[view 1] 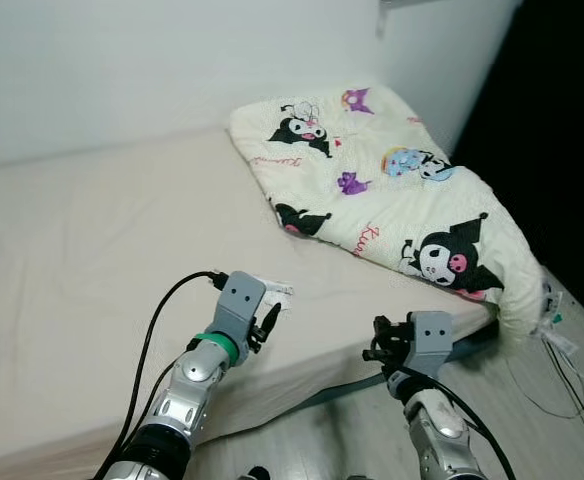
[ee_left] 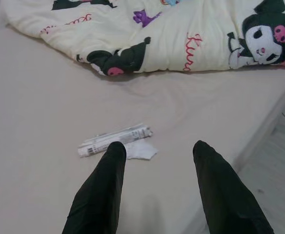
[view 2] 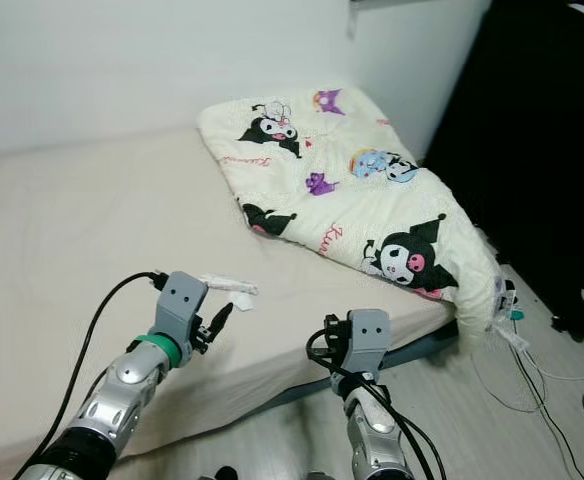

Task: Clean up the room

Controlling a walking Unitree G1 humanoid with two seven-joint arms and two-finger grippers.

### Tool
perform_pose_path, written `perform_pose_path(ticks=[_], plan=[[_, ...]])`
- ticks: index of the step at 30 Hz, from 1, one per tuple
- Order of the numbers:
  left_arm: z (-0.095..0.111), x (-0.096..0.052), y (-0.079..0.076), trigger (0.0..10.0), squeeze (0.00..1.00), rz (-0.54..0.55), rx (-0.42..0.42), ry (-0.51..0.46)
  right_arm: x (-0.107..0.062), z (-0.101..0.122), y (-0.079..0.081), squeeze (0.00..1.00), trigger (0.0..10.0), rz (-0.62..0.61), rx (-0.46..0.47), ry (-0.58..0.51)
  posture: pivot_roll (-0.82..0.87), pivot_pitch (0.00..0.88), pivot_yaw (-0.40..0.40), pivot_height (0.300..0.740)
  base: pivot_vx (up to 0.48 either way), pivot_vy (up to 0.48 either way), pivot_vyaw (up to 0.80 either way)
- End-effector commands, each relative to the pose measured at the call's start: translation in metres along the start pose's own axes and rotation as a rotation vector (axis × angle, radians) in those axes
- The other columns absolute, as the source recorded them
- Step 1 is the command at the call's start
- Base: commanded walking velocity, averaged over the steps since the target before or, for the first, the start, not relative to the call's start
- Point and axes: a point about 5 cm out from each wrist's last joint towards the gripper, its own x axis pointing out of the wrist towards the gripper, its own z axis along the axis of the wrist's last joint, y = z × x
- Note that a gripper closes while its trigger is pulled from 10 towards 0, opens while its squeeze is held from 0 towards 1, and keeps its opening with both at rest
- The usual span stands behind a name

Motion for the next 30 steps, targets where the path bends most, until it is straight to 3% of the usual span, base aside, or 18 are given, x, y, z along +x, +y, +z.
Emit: perform_pose_path(ticks=[1,15,20,30], plan=[[-0.0082,-0.0021,-0.0007,10.0,0.0,-0.001,0.002,0.037,-0.0027,-0.004,0.0011,0.0,10.0,0.005,0.009,0.016,-0.06,0.041,0.057,0.74,0.0,0.0,0.63],[-0.0083,-0.002,-0.001,10.0,0.0,0.002,0.002,0.038,-0.0035,-0.0055,0.0001,0.0,10.0,-0.011,0.011,0.025,-0.06,0.047,0.056,0.74,0.0,0.0,0.58],[-0.0089,-0.0025,-0.001,10.0,0.0,0.004,0.0,0.039,-0.0041,-0.0047,-0.0002,0.0,10.0,-0.005,-0.036,0.022,-0.06,0.05,0.055,0.74,0.0,0.0,0.39],[-0.0092,-0.0028,-0.0012,10.0,0.0,0.005,0.001,0.038,-0.0045,-0.0052,0.0001,0.0,10.0,-0.006,-0.014,0.02,-0.06,0.051,0.055,0.74,0.0,0.0,0.65]])
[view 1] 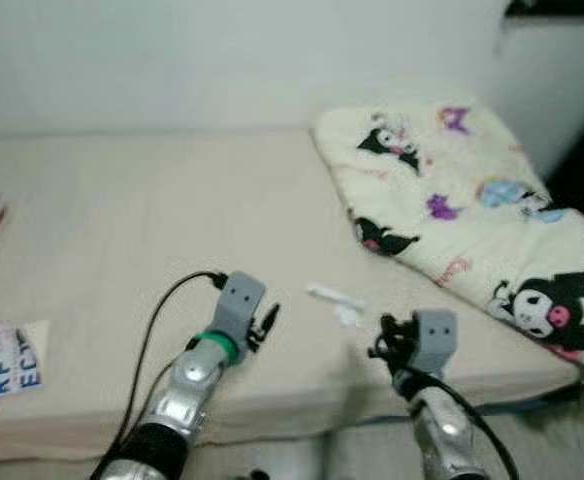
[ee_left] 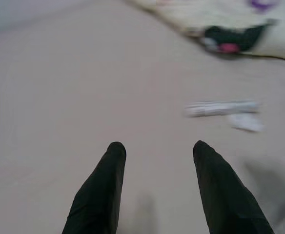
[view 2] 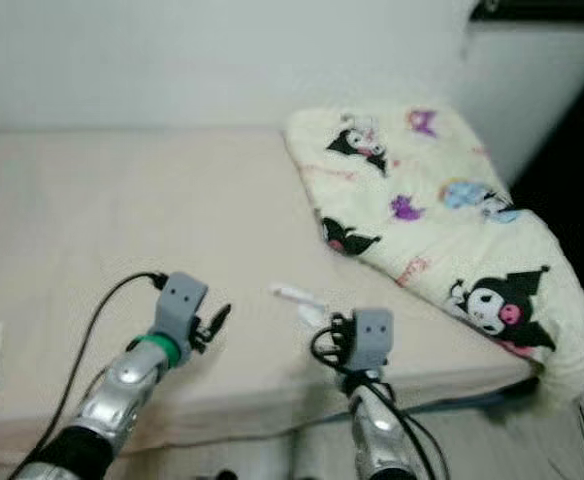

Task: Clean up the room

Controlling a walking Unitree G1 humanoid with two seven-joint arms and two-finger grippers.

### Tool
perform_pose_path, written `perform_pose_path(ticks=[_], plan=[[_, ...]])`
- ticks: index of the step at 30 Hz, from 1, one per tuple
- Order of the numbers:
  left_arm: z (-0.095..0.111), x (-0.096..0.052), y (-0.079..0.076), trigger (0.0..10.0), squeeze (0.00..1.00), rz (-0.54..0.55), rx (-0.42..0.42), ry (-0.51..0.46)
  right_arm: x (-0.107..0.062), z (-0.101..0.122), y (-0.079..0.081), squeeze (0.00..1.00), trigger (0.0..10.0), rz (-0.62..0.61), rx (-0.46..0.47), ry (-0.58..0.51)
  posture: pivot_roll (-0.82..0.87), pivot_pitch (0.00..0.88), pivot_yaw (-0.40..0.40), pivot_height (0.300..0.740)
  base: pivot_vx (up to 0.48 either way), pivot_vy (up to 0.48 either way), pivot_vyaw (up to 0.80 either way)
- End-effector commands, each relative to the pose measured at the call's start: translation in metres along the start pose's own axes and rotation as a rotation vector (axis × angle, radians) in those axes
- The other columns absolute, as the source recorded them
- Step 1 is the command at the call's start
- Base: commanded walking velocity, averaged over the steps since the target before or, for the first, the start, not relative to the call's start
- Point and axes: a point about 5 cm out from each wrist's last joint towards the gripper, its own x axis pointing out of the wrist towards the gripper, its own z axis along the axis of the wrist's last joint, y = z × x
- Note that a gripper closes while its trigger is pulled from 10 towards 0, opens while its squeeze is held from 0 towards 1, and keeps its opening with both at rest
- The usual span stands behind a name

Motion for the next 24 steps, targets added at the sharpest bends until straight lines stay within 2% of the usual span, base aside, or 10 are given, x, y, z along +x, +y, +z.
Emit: perform_pose_path(ticks=[1,7,24], plan=[[-0.0096,-0.003,-0.0025,10.0,0.0,-0.005,-0.002,0.04,-0.0024,-0.0025,-0.0024,0.0,10.0,-0.006,0.002,0.01,-0.06,0.051,0.055,0.74,0.0,0.0,0.65],[-0.0089,-0.0026,-0.0026,10.0,0.0,-0.01,-0.001,0.038,-0.0022,-0.002,-0.0035,0.0,10.0,-0.033,0.03,0.004,-0.06,0.052,0.059,0.74,0.0,0.0,0.11],[-0.0076,-0.0022,-0.0021,10.0,0.0,-0.016,-0.004,0.031,-0.0016,-0.0012,-0.0053,0.0,10.0,-0.058,0.023,0.0,-0.06,0.05,0.062,0.73,0.0,0.0,0.0]])
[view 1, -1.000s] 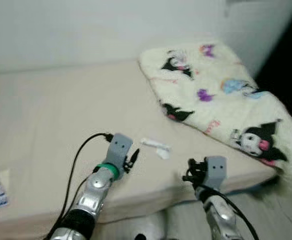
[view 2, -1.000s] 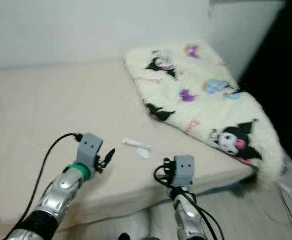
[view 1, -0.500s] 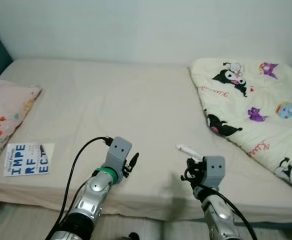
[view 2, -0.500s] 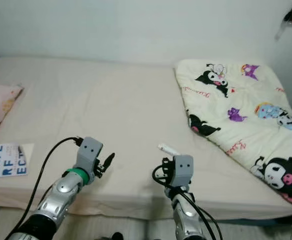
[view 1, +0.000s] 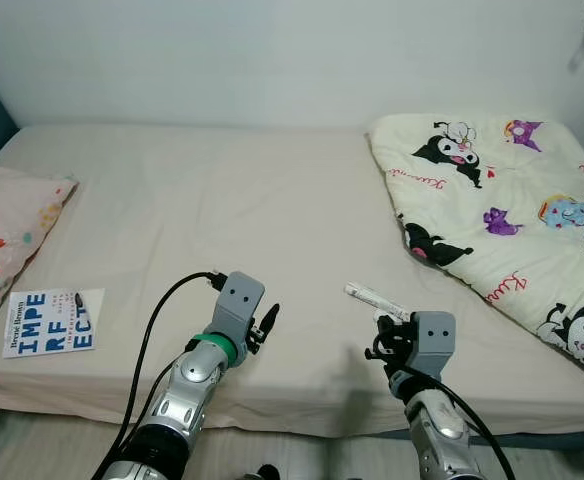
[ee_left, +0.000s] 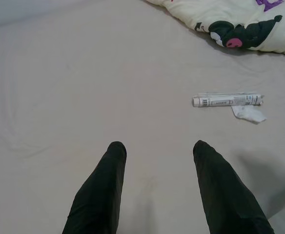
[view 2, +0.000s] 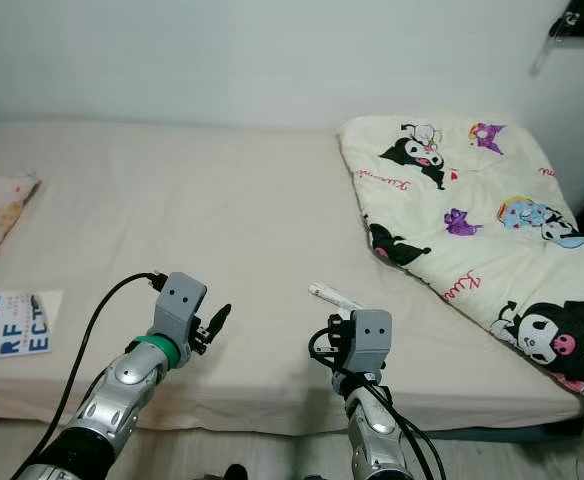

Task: Clean up the room

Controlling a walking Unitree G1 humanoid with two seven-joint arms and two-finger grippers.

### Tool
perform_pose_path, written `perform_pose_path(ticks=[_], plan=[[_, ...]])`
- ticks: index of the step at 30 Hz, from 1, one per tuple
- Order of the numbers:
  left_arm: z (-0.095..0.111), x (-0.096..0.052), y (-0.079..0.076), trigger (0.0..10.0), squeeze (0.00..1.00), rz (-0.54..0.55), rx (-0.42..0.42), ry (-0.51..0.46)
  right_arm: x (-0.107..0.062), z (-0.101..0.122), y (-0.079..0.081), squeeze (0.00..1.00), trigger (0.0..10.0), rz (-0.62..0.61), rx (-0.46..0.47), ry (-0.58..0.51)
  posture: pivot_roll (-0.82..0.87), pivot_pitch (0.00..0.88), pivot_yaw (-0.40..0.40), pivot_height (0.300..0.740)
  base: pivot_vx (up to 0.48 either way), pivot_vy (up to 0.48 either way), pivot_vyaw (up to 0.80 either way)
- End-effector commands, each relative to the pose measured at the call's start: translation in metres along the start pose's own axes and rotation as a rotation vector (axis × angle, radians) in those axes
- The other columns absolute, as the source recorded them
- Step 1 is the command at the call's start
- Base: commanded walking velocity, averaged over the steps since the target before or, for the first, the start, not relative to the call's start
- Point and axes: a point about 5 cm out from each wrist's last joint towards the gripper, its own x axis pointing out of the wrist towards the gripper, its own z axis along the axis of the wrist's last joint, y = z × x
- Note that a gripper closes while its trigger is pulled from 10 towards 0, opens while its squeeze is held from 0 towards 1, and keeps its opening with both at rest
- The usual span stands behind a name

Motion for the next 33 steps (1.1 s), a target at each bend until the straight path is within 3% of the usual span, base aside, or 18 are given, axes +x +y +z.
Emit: perform_pose_path(ticks=[1,15,23,33], plan=[[-0.006,-0.002,-0.001,10.0,0.0,-0.008,0.001,0.026,-0.003,-0.002,-0.003,0.0,10.0,-0.024,0.007,0.003,-0.06,0.05,0.062,0.72,0.0,0.0,0.0],[-0.007,-0.001,-0.006,10.0,0.0,-0.028,0.01,0.025,0.002,0.012,-0.01,0.0,10.0,-0.063,0.004,-0.059,-0.07,0.042,0.062,0.665,0.0,0.0,0.0],[-0.002,0.001,-0.01,10.0,0.0,-0.043,0.01,0.006,0.004,0.03,-0.04,0.0,10.0,-0.179,-0.025,-0.124,-0.08,0.04,0.064,0.63,0.0,0.0,0.0],[0.0,0.002,-0.01,10.0,0.0,-0.043,0.01,0.001,0.003,0.032,-0.044,0.0,10.0,-0.215,-0.025,-0.132,-0.07,0.047,0.068,0.595,0.0,0.0,0.0]])
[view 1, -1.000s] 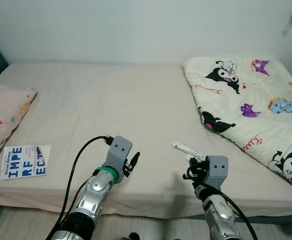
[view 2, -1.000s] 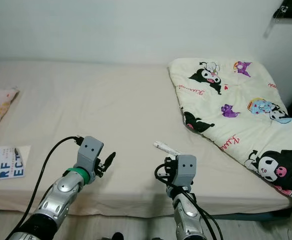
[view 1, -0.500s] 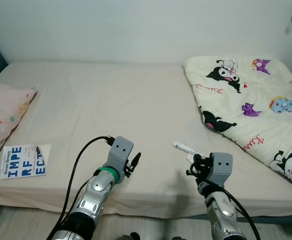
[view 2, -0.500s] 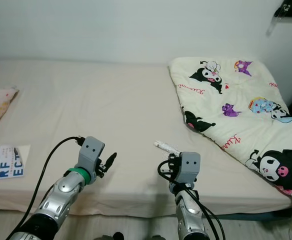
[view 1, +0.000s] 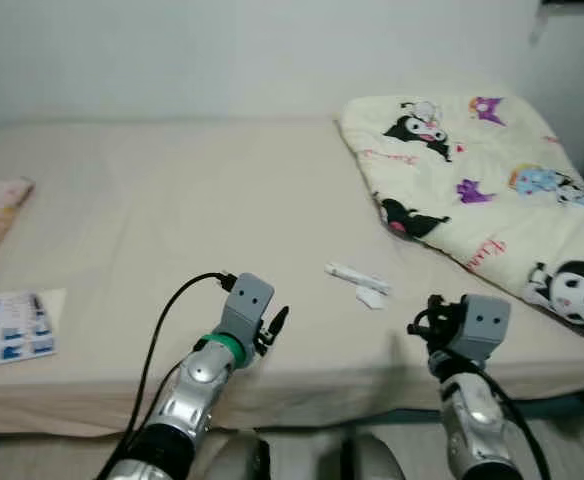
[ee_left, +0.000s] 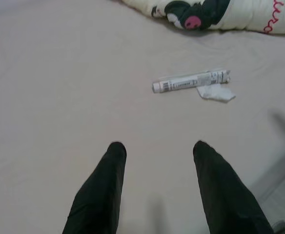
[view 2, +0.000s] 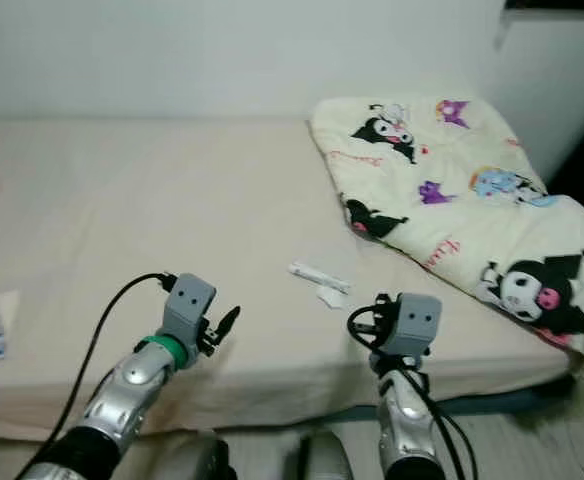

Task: Clean up the room

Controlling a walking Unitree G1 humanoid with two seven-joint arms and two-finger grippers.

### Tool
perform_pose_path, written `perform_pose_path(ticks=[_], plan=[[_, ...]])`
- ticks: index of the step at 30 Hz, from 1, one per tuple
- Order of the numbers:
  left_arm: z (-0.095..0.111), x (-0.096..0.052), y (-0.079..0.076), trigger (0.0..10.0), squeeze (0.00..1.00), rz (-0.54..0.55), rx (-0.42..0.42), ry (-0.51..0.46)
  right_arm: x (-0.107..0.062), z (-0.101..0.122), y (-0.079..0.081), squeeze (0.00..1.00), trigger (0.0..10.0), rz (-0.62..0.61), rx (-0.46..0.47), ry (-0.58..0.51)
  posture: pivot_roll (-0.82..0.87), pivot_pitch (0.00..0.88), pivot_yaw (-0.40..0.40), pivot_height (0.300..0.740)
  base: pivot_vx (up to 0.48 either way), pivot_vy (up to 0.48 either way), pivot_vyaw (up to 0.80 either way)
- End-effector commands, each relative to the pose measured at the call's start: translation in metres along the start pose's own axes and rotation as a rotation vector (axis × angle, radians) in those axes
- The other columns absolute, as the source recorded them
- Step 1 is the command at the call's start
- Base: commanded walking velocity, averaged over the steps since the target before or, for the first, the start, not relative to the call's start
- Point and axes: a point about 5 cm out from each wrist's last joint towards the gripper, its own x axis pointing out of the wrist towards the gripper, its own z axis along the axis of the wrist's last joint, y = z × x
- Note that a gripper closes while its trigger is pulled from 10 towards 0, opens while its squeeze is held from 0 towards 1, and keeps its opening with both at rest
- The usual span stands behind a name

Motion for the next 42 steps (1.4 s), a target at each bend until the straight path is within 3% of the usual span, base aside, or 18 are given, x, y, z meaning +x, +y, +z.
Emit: perform_pose_path(ticks=[1,9,14,20,25,26,27,28,29,38,42], plan=[[-0.004,-0.002,0.0,10.0,0.0,-0.004,0.009,0.014,-0.002,-0.002,0.0,0.0,10.0,-0.01,0.007,0.003,-0.07,0.048,0.068,0.595,0.0,0.0,0.0],[-0.001,-0.002,0.003,10.0,0.0,0.012,0.008,0.005,0.002,0.003,0.009,0.0,10.0,0.035,0.005,-0.021,-0.07,0.053,0.069,0.595,0.0,0.0,0.0],[0.011,0.0,0.006,10.0,0.0,0.051,0.009,-0.047,0.009,0.015,0.012,0.0,10.0,0.069,-0.013,-0.063,-0.06,0.072,0.064,0.595,0.0,0.0,0.0],[0.03,0.002,0.007,10.0,0.0,0.087,0.068,-0.114,0.029,0.028,0.017,0.0,10.0,0.133,-0.036,-0.051,-0.03,0.116,0.053,0.595,0.0,0.0,0.0],[0.045,-0.003,0.016,10.0,0.0,0.111,0.074,-0.154,0.044,0.029,0.023,0.0,10.0,0.171,0.037,0.019,0.01,0.153,0.049,0.595,0.0,0.0,0.0],[0.05,-0.006,0.019,10.0,0.0,0.118,0.072,-0.168,0.048,0.03,0.026,0.19,10.0,0.183,0.057,0.037,0.02,0.165,0.049,0.595,0.0,0.0,0.0],[0.05,-0.006,0.019,10.0,0.0,0.118,0.072,-0.168,0.048,0.03,0.026,0.19,10.0,0.183,0.057,0.037,0.02,0.165,0.049,0.595,0.0,0.0,0.0],[0.055,-0.01,0.023,10.0,0.0,0.127,0.068,-0.182,0.052,0.031,0.028,0.68,10.0,0.199,0.086,0.061,0.05,0.184,0.048,0.595,0.0,0.0,0.0],[0.06,-0.014,0.026,10.0,0.0,0.135,0.065,-0.198,0.056,0.032,0.03,1.0,10.0,0.208,0.101,0.081,0.07,0.199,0.046,0.595,0.0,0.0,0.0],[0.074,-0.031,0.031,10.0,0.0,0.168,0.065,-0.232,0.066,0.036,0.033,1.0,10.0,0.237,0.085,0.151,0.15,0.245,0.044,0.595,0.0,0.0,0.0],[0.078,-0.046,0.035,10.0,0.0,0.188,0.072,-0.228,0.074,0.043,0.031,1.0,10.0,0.221,0.064,0.172,0.19,0.286,0.053,0.595,0.0,0.0,0.0]])
